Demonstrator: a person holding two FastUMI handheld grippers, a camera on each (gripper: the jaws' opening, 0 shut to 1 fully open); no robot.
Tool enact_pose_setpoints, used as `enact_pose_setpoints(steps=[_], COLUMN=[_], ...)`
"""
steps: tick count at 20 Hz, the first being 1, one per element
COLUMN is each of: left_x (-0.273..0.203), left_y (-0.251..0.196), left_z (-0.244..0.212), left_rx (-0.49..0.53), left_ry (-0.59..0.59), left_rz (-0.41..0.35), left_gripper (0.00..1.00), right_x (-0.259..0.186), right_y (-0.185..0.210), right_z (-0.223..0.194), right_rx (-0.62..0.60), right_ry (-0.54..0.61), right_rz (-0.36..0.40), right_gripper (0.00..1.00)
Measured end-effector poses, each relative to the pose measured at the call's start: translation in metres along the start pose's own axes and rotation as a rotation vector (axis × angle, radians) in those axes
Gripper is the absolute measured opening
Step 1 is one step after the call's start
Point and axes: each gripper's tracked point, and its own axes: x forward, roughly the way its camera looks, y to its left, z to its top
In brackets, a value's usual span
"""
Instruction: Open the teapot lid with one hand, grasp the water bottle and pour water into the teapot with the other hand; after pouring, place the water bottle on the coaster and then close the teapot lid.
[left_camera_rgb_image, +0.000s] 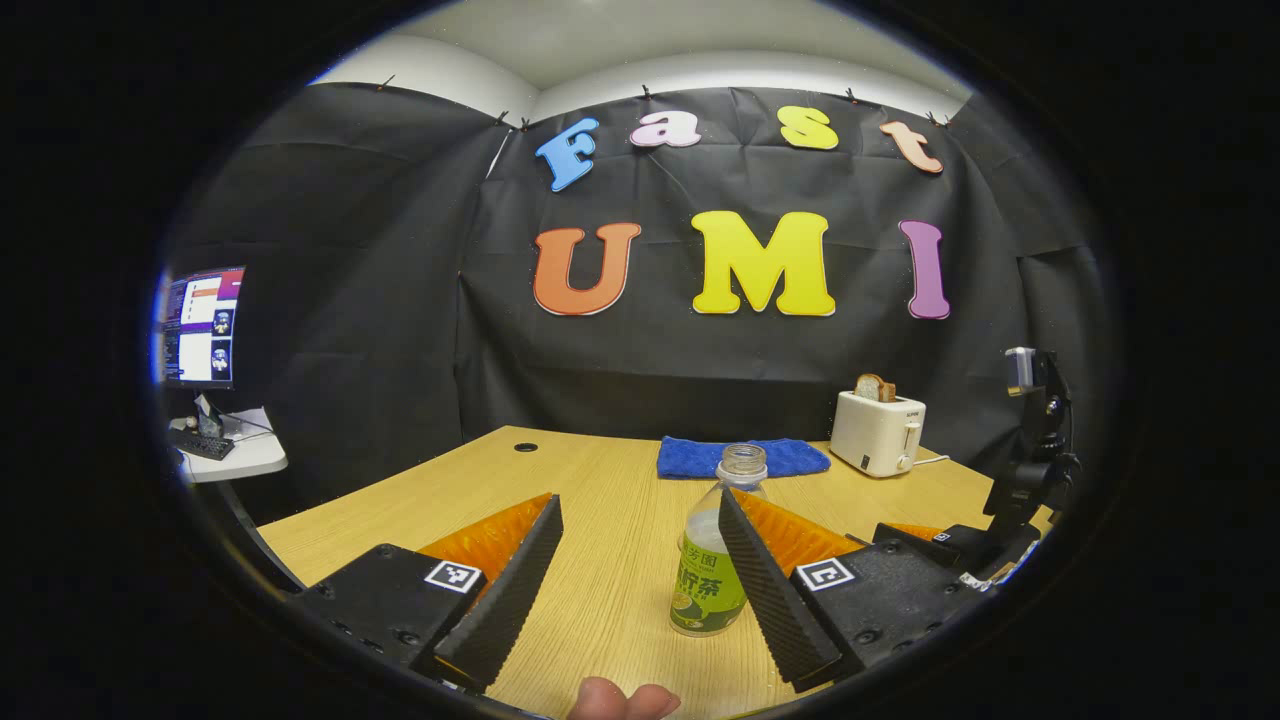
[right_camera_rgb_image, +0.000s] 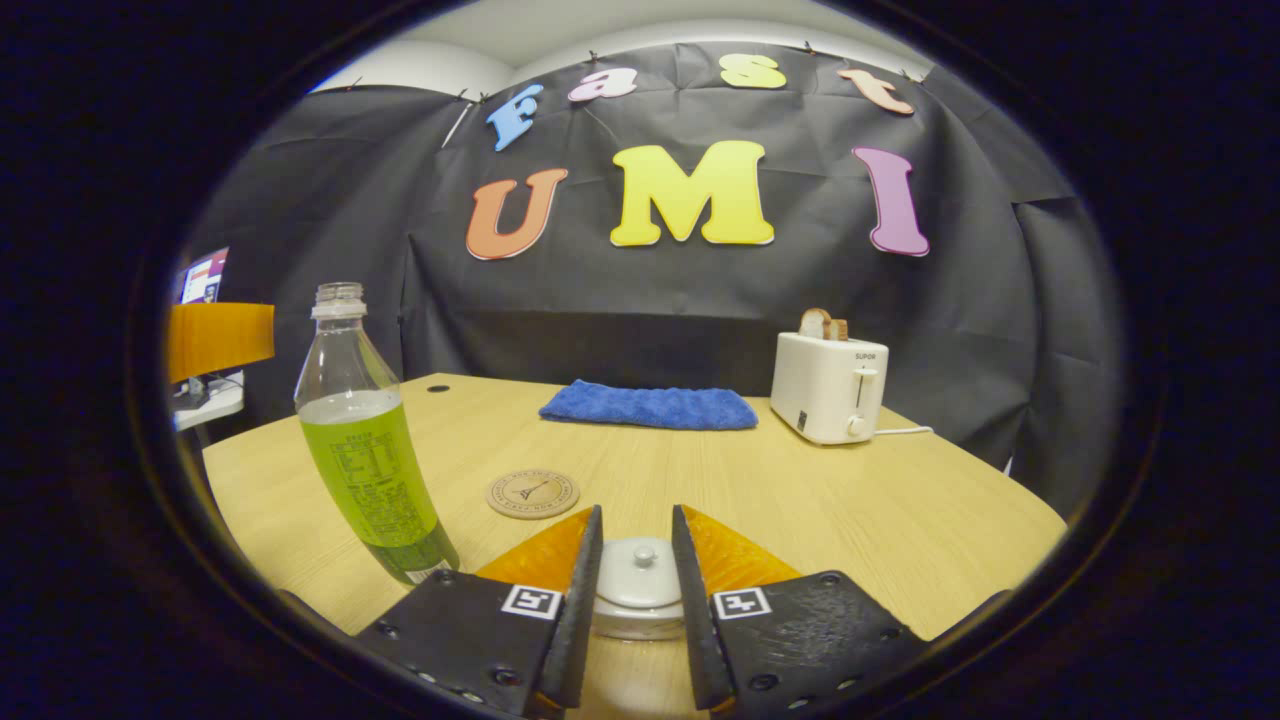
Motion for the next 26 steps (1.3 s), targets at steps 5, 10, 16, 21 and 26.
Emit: enact_pose_setpoints(steps=[5, 10, 16, 21, 26], left_x=[0.006, 0.007, 0.009, 0.016, 0.028], left_y=[0.001, -0.015, -0.032, -0.042, -0.051], left_z=[-0.005, -0.02, -0.058, -0.075, -0.089], left_rx=[-0.008, -0.013, -0.067, -0.064, -0.073], left_ry=[0.013, 0.026, 0.113, 0.145, 0.178], left_rz=[0.002, -0.045, -0.094, -0.127, -0.146], left_gripper=[0.98, 0.98, 0.99, 0.98, 0.99], right_x=[0.018, 0.003, -0.007, -0.016, -0.03], right_y=[-0.007, -0.004, -0.001, -0.01, -0.019], right_z=[-0.001, 0.002, 0.027, 0.042, 0.047], right_rx=[-0.01, -0.017, -0.018, -0.015, -0.024], right_ry=[-0.005, 0.008, -0.048, -0.076, -0.089], right_rz=[-0.017, 0.011, 0.045, 0.044, 0.035], right_gripper=[0.16, 0.0, 0.0, 0.0, 0.0])
